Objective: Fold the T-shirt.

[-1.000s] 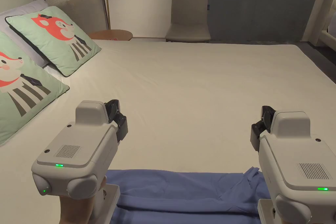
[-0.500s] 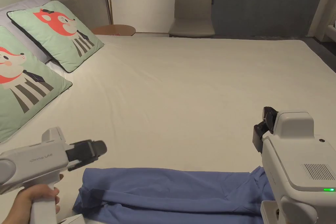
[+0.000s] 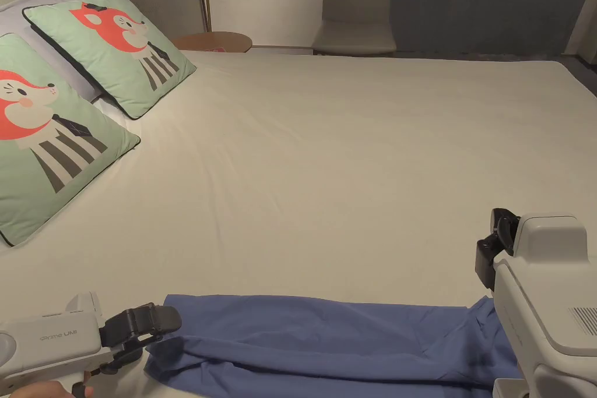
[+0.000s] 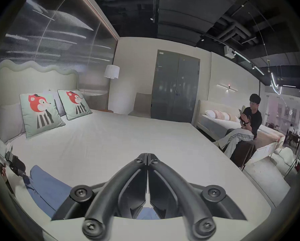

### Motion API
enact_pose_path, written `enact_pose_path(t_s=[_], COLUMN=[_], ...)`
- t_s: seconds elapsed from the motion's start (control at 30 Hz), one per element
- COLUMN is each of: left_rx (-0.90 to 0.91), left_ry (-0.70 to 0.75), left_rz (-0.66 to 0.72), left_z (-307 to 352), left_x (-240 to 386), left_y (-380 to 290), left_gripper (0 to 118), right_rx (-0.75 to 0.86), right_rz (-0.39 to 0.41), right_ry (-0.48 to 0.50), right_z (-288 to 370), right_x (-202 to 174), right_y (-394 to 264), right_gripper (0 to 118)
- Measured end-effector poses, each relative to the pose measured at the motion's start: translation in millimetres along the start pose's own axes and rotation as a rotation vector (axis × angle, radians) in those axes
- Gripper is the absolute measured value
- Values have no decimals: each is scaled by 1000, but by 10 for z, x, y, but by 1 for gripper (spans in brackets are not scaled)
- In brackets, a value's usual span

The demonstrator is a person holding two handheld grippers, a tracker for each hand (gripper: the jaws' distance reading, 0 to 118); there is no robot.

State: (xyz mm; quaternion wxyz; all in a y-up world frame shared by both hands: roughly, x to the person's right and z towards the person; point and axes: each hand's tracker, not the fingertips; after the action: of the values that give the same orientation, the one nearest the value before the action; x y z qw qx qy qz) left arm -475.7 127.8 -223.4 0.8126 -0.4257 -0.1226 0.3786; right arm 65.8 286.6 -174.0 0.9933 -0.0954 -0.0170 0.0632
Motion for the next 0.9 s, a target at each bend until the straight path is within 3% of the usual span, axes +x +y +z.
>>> enact_pose_path(t_s=[0.1, 0.17, 0.3, 0.37, 0.4, 0.53, 0.67, 0.9], left_rx=[-28, -51, -63, -57, -49, -7, 32, 71], left_ry=[-16, -19, 2, 38, 56, 62, 88, 326], left_rz=[13, 0, -53, -73, -105, -232, -265, -319], left_z=[-94, -186, -379, -429, -426, -236, 97, 489], left_x=[-10, 11, 38, 82, 110, 517, 578, 684], left_y=[37, 20, 22, 10, -1, -210, -81, 44], left_gripper=[101, 91, 52, 19, 10, 10, 10, 10], right_rx=[-12, -18, -31, -36, -37, -43, -38, -25], right_rz=[5, 5, -2, -4, -4, -4, -10, -16], right_ry=[-6, -9, -17, -19, -20, -15, -6, 21], right_z=[-28, -34, -53, -73, -76, -107, -96, -63], right_x=[20, 33, 84, 115, 125, 159, 141, 119], right_y=[-48, -65, -112, -150, -160, -170, -135, -123], right_gripper=[1, 1, 1, 1, 1, 1, 1, 1])
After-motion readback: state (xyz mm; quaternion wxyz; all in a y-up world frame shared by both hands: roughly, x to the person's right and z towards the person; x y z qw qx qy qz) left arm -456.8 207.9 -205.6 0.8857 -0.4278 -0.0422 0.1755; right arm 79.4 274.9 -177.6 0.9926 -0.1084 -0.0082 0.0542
